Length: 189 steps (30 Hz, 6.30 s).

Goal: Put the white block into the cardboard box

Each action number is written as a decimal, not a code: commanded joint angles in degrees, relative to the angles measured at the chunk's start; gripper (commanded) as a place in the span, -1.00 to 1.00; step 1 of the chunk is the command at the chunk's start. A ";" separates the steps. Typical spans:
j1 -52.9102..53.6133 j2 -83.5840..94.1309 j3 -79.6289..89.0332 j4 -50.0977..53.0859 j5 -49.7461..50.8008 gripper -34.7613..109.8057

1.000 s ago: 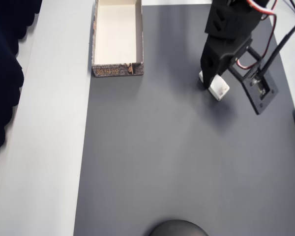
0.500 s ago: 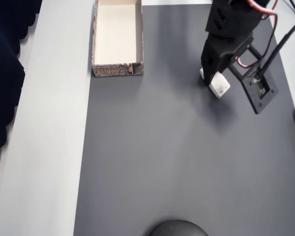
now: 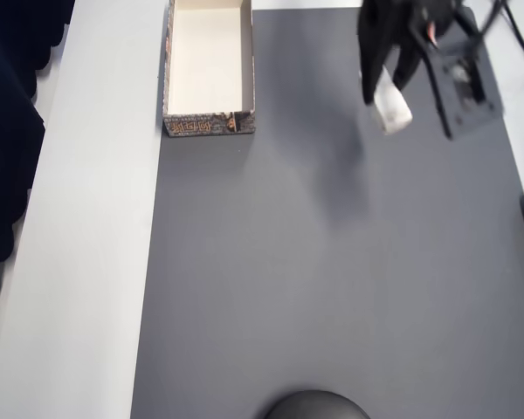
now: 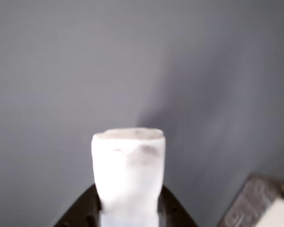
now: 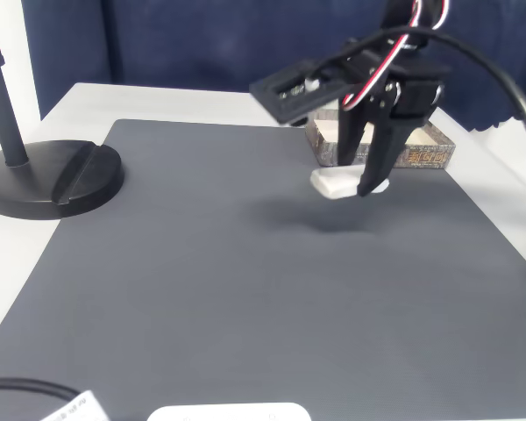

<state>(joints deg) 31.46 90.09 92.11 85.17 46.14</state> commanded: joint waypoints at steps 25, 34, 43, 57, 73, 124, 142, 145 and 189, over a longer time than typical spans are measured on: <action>36.04 -23.29 -46.14 9.05 13.80 -0.54; 40.17 -35.42 -54.05 9.23 25.40 -0.54; 40.34 -45.97 -66.36 11.51 27.07 -0.54; 40.17 -53.88 -72.69 11.87 27.60 -0.54; 39.73 -55.72 -74.18 11.95 27.69 -0.54; 31.29 -18.11 -44.30 12.66 11.87 -0.54; -5.36 16.26 -8.17 12.66 -27.42 -0.54; -12.92 21.88 -0.79 11.60 -34.10 -0.54; -23.91 91.93 79.98 -15.82 -45.00 -0.54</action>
<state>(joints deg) 6.24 179.12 170.68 70.75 0.18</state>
